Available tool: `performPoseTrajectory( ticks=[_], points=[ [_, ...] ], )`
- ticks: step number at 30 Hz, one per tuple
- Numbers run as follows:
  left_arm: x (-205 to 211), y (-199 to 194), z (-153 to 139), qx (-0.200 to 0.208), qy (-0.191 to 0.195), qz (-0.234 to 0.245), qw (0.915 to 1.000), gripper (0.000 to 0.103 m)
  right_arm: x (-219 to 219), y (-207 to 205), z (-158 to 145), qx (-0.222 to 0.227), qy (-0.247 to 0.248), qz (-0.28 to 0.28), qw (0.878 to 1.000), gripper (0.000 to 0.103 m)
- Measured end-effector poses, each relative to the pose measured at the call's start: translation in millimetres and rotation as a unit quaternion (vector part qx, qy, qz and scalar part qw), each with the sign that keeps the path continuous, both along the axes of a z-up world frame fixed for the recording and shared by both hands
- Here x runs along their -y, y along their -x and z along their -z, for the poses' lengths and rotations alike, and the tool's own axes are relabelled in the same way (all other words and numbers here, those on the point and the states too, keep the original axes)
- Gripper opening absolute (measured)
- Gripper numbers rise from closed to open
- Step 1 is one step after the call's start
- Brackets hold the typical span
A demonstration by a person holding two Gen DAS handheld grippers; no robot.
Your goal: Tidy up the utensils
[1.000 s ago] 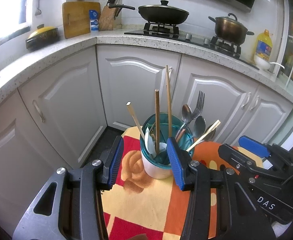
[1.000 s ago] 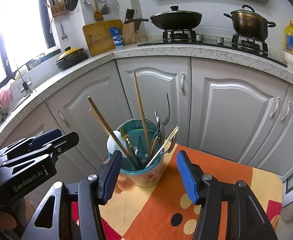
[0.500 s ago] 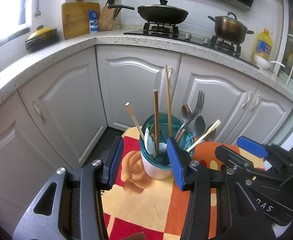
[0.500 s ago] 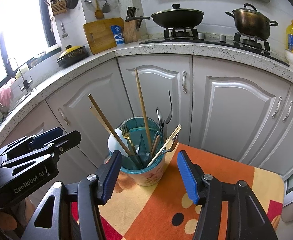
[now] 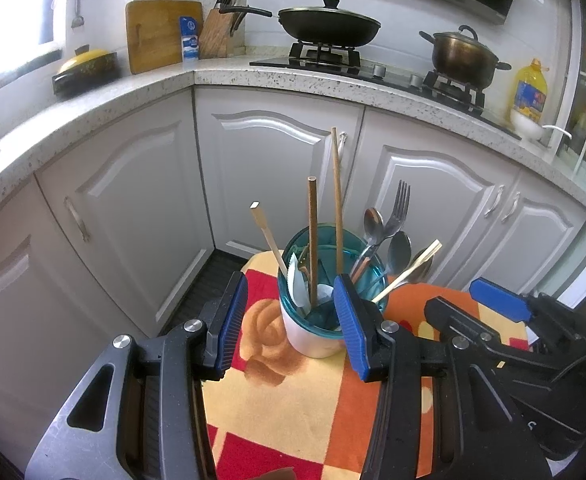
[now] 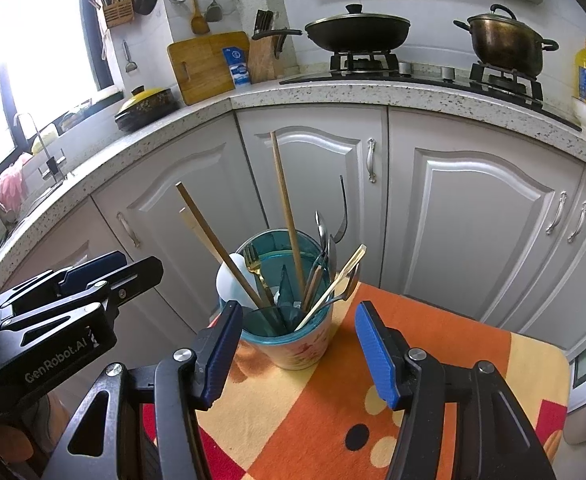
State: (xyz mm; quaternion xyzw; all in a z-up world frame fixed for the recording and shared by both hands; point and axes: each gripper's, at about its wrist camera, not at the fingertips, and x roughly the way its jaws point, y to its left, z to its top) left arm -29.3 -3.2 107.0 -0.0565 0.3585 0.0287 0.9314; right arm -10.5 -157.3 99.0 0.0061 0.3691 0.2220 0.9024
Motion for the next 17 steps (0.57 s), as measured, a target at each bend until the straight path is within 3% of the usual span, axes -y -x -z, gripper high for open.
performPoseTrajectory(
  ticks=[11, 17],
  points=[
    [-1.0, -0.6, 3.2, -0.001, 0.015, -0.002, 0.9999, 0.044, -0.1, 1.2, 1.4, -0.003, -0.002, -0.002, 1.000, 0.057],
    [-0.5, -0.8, 3.6, 0.008, 0.005, -0.004, 1.0000, 0.044, 0.7, 1.9, 4.0, -0.005, -0.005, -0.001, 1.000, 0.057]
  ],
)
